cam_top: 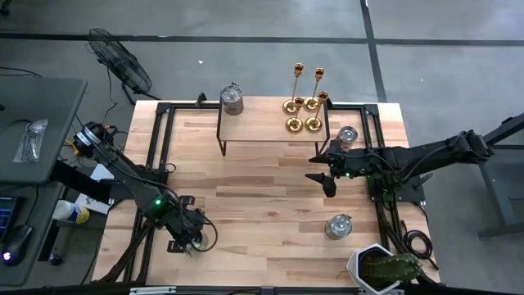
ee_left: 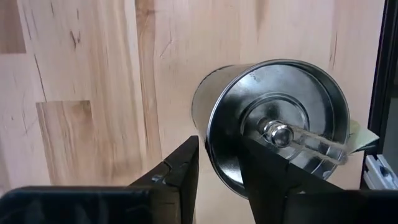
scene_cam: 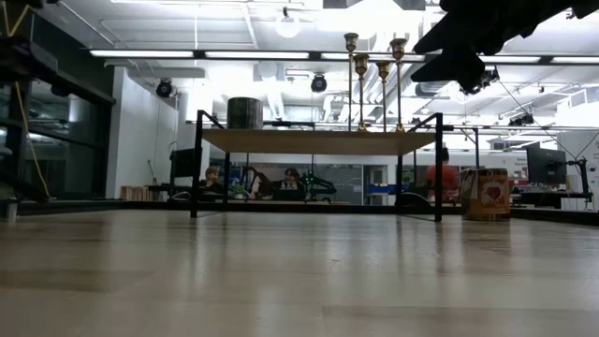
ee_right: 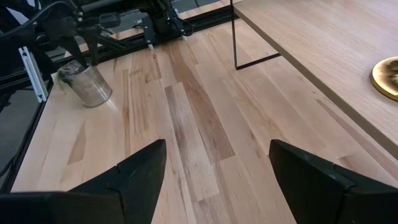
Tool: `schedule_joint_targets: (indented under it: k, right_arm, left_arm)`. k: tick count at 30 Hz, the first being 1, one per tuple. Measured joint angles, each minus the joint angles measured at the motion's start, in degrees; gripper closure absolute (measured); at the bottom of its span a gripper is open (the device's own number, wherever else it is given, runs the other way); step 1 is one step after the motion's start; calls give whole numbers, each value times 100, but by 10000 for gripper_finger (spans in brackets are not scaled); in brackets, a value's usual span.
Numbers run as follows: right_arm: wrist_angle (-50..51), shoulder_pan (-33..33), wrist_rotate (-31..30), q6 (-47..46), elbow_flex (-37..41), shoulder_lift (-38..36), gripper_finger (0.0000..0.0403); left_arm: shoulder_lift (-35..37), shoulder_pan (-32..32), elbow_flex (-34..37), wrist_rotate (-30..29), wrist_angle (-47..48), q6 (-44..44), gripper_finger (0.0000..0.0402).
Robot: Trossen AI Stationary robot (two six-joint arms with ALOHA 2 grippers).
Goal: Pick & Place candle stick holders
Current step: Put the silver scented candle on the shelf
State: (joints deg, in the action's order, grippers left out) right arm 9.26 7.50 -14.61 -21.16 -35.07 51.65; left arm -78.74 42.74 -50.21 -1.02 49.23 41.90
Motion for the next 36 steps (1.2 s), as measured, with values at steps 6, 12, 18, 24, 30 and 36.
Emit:
schedule_joint_targets:
  k: [6,12,18,24,30,36]
  right_arm:
    - [0,0,0,1,0,0,125]
    - [0,0,0,1,0,-2,125]
    - [0,-2,0,1,0,0,125]
    - [0,-2,0,0,0,0,125]
    - [0,-2,-2,-1,0,0,125]
    - [0,-1,0,0,0,0,125]
  left_arm:
    - [-4,4,2,-117,57,39,293]
    - [5,4,95,-127,-36,38,293]
    - [7,2,100,-131,-31,38,293]
    - [7,2,100,-139,-19,39,293]
    - [7,4,100,-140,-18,78,314]
    - [12,2,100,-243,40,190,374]
